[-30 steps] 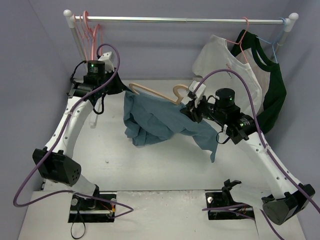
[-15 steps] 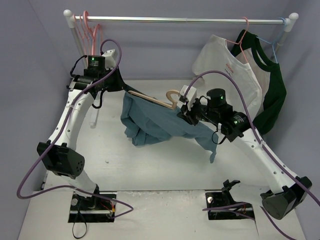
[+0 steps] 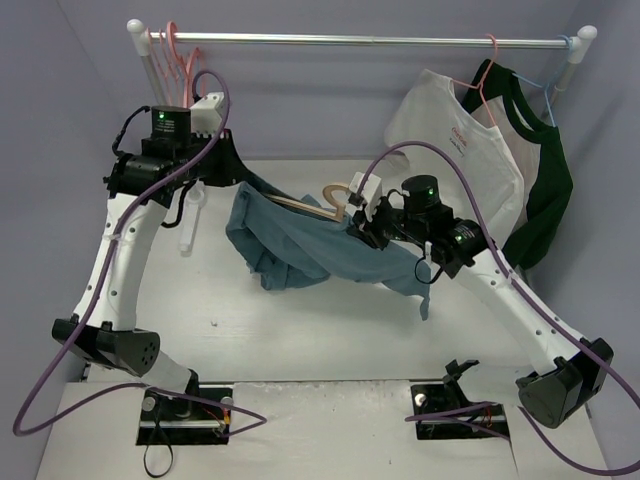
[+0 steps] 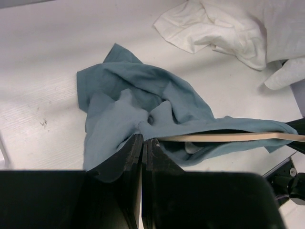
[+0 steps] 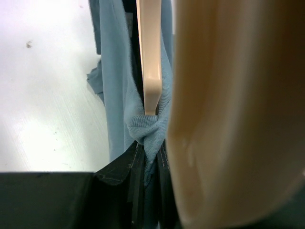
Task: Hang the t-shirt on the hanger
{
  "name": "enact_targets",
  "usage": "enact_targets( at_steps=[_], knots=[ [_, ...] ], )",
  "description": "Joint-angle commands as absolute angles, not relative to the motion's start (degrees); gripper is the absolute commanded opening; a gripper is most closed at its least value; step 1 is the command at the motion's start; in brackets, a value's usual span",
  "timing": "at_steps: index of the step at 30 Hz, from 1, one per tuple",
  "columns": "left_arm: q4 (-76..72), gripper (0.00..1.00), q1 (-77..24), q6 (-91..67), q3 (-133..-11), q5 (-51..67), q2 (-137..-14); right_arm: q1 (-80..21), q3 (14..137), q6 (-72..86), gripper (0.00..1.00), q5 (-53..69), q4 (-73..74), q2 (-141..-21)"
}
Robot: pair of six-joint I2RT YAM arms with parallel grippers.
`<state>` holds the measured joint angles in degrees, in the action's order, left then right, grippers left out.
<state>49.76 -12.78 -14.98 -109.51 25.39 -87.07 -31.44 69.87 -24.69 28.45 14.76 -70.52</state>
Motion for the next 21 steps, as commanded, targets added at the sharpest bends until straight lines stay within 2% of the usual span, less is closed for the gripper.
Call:
enact_targets(
  at_steps=[1,4,9,13,21],
  knots=[
    [51.6,0.00,-16.8,-10.8,-114.8,24.3,-86.7,-32.3,71.2,-26.9,0.00,36.0,7.6,-69.4],
    [54.0,0.00,-19.0,-9.8,-117.2,22.2,-89.0,-32.3,71.4,-29.7,0.00,41.2,8.9,-68.9],
    [58.1,0.00,-20.9,-8.2,-120.3,21.1,-92.0,-32.3,70.1,-31.3,0.00,42.4,9.1,-66.4],
    [57.7,0.00,-26.0,-8.4,-118.8,18.1,-91.8,-32.3,68.6,-30.9,0.00,40.1,7.7,-65.7],
    [54.0,0.00,-29.7,-13.4,-111.3,13.2,-87.5,-32.1,66.4,-29.3,0.00,35.5,6.0,-66.9]
  ],
)
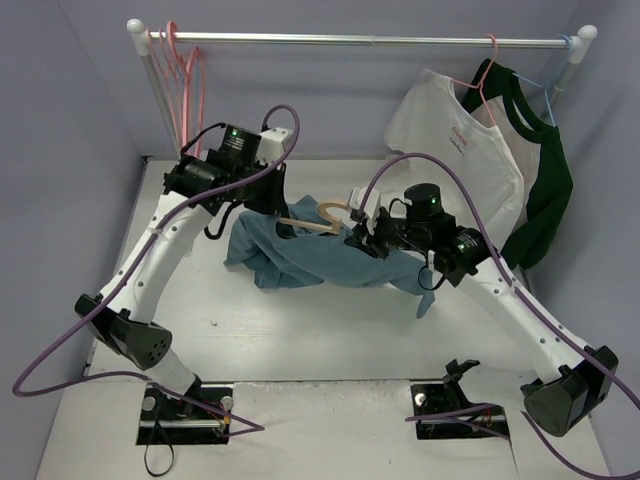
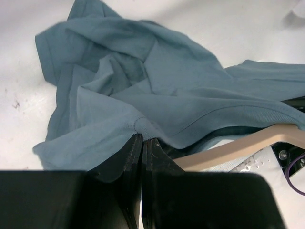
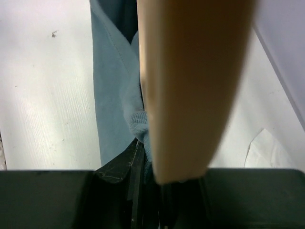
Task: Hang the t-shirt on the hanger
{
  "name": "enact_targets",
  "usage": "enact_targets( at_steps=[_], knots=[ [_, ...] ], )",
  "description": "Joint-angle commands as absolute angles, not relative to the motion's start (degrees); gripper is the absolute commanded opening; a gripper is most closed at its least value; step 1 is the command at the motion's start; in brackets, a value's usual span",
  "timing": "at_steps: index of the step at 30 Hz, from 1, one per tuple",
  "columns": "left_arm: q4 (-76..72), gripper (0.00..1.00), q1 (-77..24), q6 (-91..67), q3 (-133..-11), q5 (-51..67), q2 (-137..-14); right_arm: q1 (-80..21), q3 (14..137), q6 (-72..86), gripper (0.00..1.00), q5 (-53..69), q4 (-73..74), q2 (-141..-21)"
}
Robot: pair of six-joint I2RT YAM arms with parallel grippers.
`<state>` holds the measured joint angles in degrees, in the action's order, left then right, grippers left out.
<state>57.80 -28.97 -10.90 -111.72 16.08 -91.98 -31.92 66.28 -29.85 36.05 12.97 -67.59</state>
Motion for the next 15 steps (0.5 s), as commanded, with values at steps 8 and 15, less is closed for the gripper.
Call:
enact_targets(
  at_steps=[8,15],
  knots=[
    [51.9,0.00,-31.8,-18.0,-106.1,5.5,-83.7,-31.4,64.3,-28.1,0.00,33.8,3.9,-66.7],
    [48.1,0.00,-31.8,-23.2,-101.4,-3.2,-79.9,-31.2,64.2,-27.4,0.00,32.2,4.6,-66.4]
  ],
)
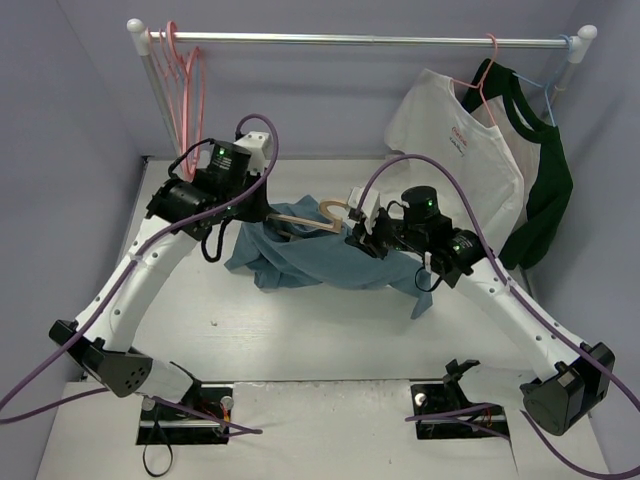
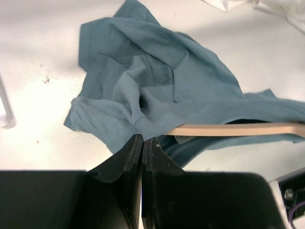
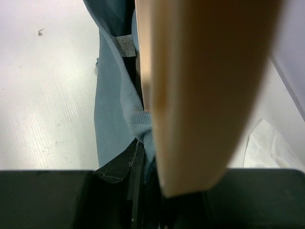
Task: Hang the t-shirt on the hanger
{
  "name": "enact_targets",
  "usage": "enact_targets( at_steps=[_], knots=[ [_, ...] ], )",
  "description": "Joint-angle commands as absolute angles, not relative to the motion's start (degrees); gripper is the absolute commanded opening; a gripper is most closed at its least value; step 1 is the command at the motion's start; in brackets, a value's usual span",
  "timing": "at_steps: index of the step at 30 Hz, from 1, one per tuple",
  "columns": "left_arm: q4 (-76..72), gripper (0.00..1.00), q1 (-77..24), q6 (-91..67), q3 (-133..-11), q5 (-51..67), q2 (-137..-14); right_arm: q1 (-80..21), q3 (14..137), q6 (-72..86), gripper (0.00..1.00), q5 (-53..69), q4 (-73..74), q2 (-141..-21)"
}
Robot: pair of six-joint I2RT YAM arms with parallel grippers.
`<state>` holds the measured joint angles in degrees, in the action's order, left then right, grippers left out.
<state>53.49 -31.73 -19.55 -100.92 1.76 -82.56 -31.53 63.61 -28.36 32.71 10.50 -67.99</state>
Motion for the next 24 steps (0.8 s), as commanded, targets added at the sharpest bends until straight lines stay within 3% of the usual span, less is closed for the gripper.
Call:
enact_targets(
  at_steps=[1,24],
  knots=[
    [47.6,0.00,-31.8,-23.6,-101.9,-3.3,-80.0,-31.2,64.0,-26.8,0.00,32.5,4.1,-66.3],
    [27.7,0.00,-43.0,-39.8,-94.7,-11.1,-83.8,-31.8,56.1,-21.8,0.00,34.6,-12.0,-63.2]
  ],
)
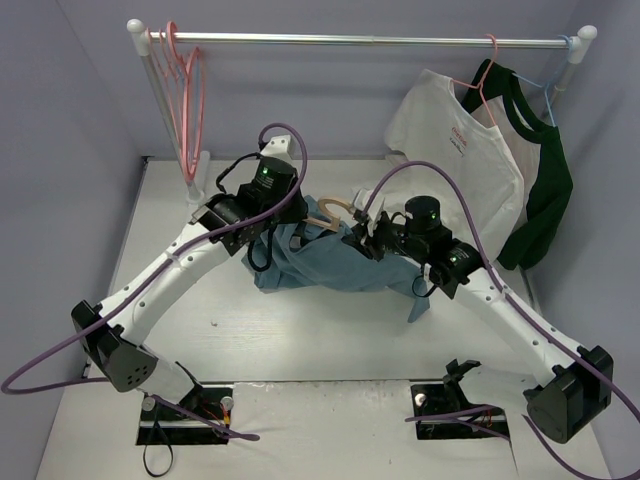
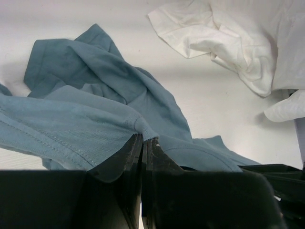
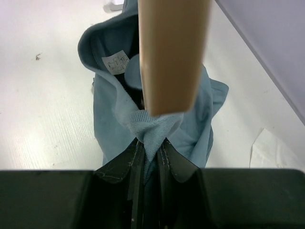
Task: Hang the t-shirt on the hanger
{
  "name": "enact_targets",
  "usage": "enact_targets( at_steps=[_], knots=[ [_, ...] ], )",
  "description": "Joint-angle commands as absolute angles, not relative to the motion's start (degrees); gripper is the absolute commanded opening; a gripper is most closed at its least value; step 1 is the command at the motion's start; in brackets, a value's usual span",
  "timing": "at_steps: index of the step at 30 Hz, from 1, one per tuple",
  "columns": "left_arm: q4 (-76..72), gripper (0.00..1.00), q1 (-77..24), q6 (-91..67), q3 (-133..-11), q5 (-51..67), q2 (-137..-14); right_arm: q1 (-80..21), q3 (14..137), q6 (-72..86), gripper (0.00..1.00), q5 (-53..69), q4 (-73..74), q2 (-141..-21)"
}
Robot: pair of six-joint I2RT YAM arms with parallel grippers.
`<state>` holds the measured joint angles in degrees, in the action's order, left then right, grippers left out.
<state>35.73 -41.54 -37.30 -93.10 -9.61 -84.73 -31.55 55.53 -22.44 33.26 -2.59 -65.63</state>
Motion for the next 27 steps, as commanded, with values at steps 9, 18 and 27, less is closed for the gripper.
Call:
enact_targets(
  at_steps=[9,18,27],
  knots=[
    [32.9,0.44,-42.2,-27.2,-101.7,-13.3,-82.6,-30.4,54.3,-23.4,0.00,35.9,-11.8,-62.9],
    [42.3,0.54,-31.4,-4.8,-104.3,-0.5,-77.8,-28.7,56.3,-25.1,0.00,41.6,-9.4,-66.3],
    [52.4,0.54,-16.4,16.9,-101.7,31.4,-78.7,-28.0,60.5,-29.0,0.00,48.3,-2.3,-69.3]
  ],
)
